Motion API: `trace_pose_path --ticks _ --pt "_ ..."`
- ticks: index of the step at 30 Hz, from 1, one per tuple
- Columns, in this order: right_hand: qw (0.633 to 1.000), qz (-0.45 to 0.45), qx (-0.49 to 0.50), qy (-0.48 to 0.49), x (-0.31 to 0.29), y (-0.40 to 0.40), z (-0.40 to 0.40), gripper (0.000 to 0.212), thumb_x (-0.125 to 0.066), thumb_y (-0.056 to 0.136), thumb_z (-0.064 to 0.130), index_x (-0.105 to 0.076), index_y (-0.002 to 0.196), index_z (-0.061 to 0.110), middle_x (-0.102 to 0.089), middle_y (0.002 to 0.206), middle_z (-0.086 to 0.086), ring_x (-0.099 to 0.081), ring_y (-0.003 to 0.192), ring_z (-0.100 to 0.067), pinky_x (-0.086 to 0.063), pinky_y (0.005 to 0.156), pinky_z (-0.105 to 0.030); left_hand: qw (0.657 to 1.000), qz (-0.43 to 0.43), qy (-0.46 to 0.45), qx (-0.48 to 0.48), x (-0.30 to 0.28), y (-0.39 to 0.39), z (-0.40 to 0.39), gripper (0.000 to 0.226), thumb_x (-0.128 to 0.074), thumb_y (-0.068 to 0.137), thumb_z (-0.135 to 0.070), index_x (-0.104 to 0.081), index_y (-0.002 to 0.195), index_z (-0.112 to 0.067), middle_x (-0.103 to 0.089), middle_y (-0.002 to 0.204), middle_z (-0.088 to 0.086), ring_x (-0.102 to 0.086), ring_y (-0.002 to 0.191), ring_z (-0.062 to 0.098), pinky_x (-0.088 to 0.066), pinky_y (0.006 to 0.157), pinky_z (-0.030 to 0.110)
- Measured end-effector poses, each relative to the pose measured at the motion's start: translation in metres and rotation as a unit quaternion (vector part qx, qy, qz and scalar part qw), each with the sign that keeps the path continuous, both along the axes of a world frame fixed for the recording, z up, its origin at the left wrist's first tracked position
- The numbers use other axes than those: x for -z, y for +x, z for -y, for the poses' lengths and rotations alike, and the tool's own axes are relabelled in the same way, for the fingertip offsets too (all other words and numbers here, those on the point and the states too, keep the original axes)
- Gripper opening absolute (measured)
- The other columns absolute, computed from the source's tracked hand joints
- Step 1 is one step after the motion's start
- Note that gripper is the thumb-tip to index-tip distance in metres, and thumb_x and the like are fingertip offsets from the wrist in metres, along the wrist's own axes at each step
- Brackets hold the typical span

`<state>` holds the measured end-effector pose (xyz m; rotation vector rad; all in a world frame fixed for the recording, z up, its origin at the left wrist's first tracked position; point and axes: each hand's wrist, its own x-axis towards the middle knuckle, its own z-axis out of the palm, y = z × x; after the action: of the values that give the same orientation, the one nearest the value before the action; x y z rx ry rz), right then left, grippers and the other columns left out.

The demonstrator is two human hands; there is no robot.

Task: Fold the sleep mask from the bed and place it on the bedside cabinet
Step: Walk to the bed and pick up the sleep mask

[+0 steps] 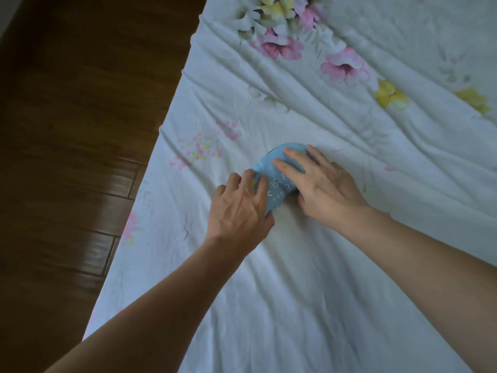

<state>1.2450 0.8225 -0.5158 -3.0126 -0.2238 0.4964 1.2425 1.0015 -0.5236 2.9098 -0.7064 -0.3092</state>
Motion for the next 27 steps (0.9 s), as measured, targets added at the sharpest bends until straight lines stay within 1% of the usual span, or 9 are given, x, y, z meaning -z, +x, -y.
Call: trace_pose_path --ticks 4,7,10,14,18,21,23,25,27 --pt "0.998 0.062 0.010 -0.017 -0.001 0.008 -0.006 0.064 -0.059 0.082 0.003 -0.049 0.141 0.025 -0.055 0.140 -0.001 -0.047 0.123 -0.032 -0.048 0.085 -0.043 1.000 -0.012 0.018 0.005 -0.008 0.008 0.005 0.036 -0.058 0.083 -0.014 -0.049 0.118 -0.014 -0.054 0.115 0.007 -0.053 0.093 0.027 -0.044 0.062 0.036" --pt "0.997 0.056 -0.008 -0.050 -0.019 0.018 -0.005 0.042 -0.058 0.083 0.007 -0.064 0.122 0.022 -0.067 0.113 -0.001 -0.051 0.108 -0.030 -0.039 0.083 -0.039 0.999 -0.040 -0.018 -0.020 -0.021 0.010 0.005 0.029 -0.053 0.086 -0.003 -0.048 0.112 -0.014 -0.050 0.096 0.006 -0.048 0.079 0.023 -0.034 0.057 0.035" --pt "1.000 0.009 0.005 -0.015 -0.059 0.023 0.006 0.025 -0.059 0.087 0.017 -0.070 0.108 0.025 -0.070 0.098 -0.009 -0.058 0.100 -0.033 -0.038 0.078 -0.039 0.990 -0.112 -0.070 -0.050 -0.047 0.009 0.001 0.022 -0.049 0.088 0.001 -0.049 0.105 -0.013 -0.050 0.087 0.007 -0.058 0.076 0.032 -0.032 0.059 0.037" --pt "0.981 -0.125 0.085 0.121 -0.131 0.010 0.020 0.019 -0.068 0.085 0.026 -0.070 0.104 0.027 -0.071 0.103 -0.010 -0.065 0.098 -0.030 -0.051 0.082 -0.037 0.969 -0.205 -0.132 -0.032 -0.105 -0.003 -0.012 0.012 -0.049 0.089 -0.002 -0.049 0.095 -0.012 -0.063 0.092 0.013 -0.061 0.081 0.037 -0.043 0.063 0.041" --pt "0.923 -0.159 0.211 0.280 -0.215 -0.018 0.027 0.014 -0.082 0.073 0.028 -0.074 0.084 0.026 -0.076 0.085 0.001 -0.071 0.081 -0.016 -0.055 0.070 -0.033 0.926 -0.323 -0.182 -0.066 -0.186 -0.029 -0.018 0.020 -0.054 0.087 -0.007 -0.038 0.078 -0.017 -0.057 0.077 0.009 -0.053 0.073 0.029 -0.031 0.058 0.031" --pt "0.864 -0.168 0.290 0.376 -0.280 -0.044 0.033 0.016 -0.084 0.068 0.031 -0.074 0.079 0.024 -0.075 0.077 0.002 -0.072 0.072 -0.013 -0.054 0.062 -0.032 0.885 -0.393 -0.229 -0.102 -0.252 -0.053 -0.013 0.018 -0.058 0.087 -0.013 -0.044 0.076 -0.017 -0.055 0.073 0.002 -0.053 0.070 0.022 -0.036 0.057 0.026" --pt "0.813 -0.165 0.349 0.436 -0.320 -0.062 0.034 0.020 -0.085 0.068 0.030 -0.076 0.082 0.021 -0.078 0.082 -0.005 -0.075 0.076 -0.016 -0.059 0.066 -0.036 0.857 -0.418 -0.272 -0.131 -0.297 -0.073 -0.006 0.011 -0.061 0.089 -0.017 -0.053 0.082 -0.014 -0.062 0.081 0.007 -0.059 0.074 0.020 -0.044 0.065 0.029" --pt "0.750 -0.153 0.410 0.496 -0.359 -0.083 0.035 0.028 -0.086 0.069 0.035 -0.077 0.089 0.018 -0.080 0.092 -0.008 -0.076 0.083 -0.019 -0.061 0.074 -0.040 0.822 -0.441 -0.322 -0.163 -0.341 -0.097 0.002 0.009 -0.064 0.090 -0.016 -0.063 0.095 -0.008 -0.071 0.096 0.013 -0.068 0.089 0.024 -0.054 0.079 0.035" --pt "0.674 -0.154 0.451 0.565 -0.393 -0.106 0.037 0.034 -0.084 0.072 0.041 -0.077 0.094 0.015 -0.080 0.092 -0.005 -0.076 0.081 -0.018 -0.060 0.065 -0.034 0.776 -0.463 -0.380 -0.198 -0.380 -0.121 0.009 0.017 -0.067 0.090 -0.014 -0.068 0.106 -0.009 -0.075 0.107 0.015 -0.071 0.099 0.025 -0.055 0.090 0.040"
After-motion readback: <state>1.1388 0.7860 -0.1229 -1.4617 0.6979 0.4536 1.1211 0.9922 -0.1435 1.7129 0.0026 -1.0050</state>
